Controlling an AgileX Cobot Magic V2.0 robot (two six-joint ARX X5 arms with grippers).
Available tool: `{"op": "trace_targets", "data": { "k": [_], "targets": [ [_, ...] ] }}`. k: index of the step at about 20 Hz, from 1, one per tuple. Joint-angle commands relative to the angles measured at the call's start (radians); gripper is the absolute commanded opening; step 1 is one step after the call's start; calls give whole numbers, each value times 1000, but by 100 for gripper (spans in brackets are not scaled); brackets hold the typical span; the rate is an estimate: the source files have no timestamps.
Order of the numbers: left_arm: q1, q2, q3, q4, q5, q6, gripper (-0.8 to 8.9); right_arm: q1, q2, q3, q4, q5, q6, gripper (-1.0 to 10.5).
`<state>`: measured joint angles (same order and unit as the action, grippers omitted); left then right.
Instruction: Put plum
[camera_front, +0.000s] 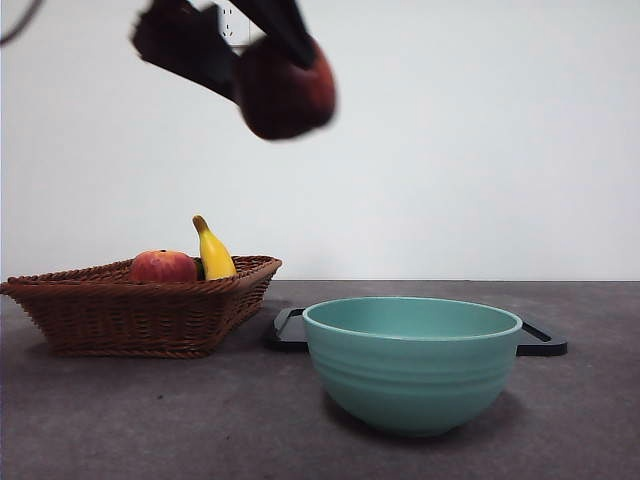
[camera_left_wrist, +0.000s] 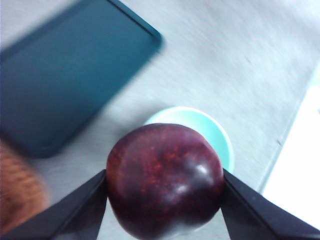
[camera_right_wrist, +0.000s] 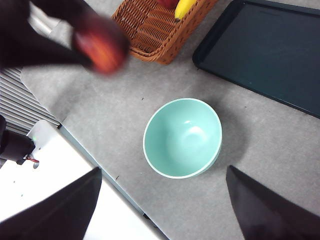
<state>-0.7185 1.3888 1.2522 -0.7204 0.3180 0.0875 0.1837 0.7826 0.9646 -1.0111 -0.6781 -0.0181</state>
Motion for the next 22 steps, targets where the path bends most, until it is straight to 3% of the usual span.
{"op": "trace_targets", "data": {
  "k": [1,8,12,20,22],
  "targets": [
    [-40,73,20,30,5,3,275,4,6,19,3,-2,10,398],
    [-128,293,20,127,3,13,275,4,6,19,1,-1,10,398],
    [-161,385,20,154,-60,53,275,4,6,19,1,2,10,398],
    [-196,454,20,181,-67,66,282,4,6,19,1,6,10,398],
    [-201,454,20,175,-67,66,324,4,6,19,1,6,10,398]
  ]
}}
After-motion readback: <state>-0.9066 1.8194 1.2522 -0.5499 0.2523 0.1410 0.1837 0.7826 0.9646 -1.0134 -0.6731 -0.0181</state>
